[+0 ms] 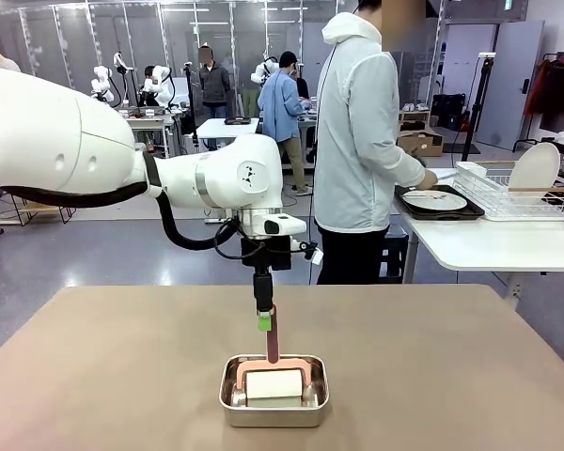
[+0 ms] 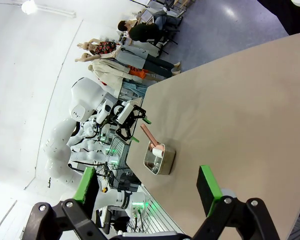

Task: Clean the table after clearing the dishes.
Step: When the right (or left) Handle tray is removed, use the right hand (or left hand) to clean the right (or left) side of the table with the Lint Roller.

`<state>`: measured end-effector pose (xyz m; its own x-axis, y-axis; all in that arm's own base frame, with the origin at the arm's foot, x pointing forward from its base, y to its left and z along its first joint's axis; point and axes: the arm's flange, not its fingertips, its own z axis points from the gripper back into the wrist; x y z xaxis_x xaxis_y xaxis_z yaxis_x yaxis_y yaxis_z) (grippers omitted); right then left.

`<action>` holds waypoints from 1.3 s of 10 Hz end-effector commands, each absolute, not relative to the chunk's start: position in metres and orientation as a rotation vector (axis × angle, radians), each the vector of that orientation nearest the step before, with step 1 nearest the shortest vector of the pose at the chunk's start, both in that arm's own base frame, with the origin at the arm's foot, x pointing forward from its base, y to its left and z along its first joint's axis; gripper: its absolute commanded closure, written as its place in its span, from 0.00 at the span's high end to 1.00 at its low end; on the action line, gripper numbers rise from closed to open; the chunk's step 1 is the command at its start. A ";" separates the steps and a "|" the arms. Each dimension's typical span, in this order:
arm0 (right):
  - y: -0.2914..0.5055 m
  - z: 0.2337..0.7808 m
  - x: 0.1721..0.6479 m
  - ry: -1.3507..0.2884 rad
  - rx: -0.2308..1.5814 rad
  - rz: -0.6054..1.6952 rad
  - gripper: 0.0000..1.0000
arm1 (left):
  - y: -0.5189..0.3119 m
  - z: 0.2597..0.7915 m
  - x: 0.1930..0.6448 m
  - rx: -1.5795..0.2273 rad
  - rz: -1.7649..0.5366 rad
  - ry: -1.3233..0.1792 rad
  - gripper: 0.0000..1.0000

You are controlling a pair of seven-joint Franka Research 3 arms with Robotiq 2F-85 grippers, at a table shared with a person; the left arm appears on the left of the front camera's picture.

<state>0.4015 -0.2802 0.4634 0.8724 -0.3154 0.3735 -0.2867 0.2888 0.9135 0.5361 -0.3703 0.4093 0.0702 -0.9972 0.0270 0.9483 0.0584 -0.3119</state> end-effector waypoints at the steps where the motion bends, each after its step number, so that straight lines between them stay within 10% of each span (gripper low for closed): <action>1: -0.278 0.465 0.398 -0.559 1.302 -0.007 1.00 | -0.380 0.412 0.542 -0.274 -1.476 0.264 1.00; 7: -0.278 0.465 0.398 -0.559 1.302 -0.007 1.00 | -0.388 0.400 0.546 -0.351 -1.505 0.310 1.00; 10: -0.278 0.465 0.398 -0.559 1.302 -0.007 1.00 | -0.384 0.401 0.544 -0.354 -1.502 0.303 0.13; 13: -0.278 0.465 0.398 -0.559 1.302 -0.007 1.00 | -0.382 0.402 0.542 -0.399 -1.502 0.300 0.00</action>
<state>0.4015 -0.2802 0.4634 0.8724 -0.3154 0.3735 -0.2867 0.2888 0.9135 0.5443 -0.3849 0.3959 0.0557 -0.9982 0.0216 0.9165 0.0425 -0.3978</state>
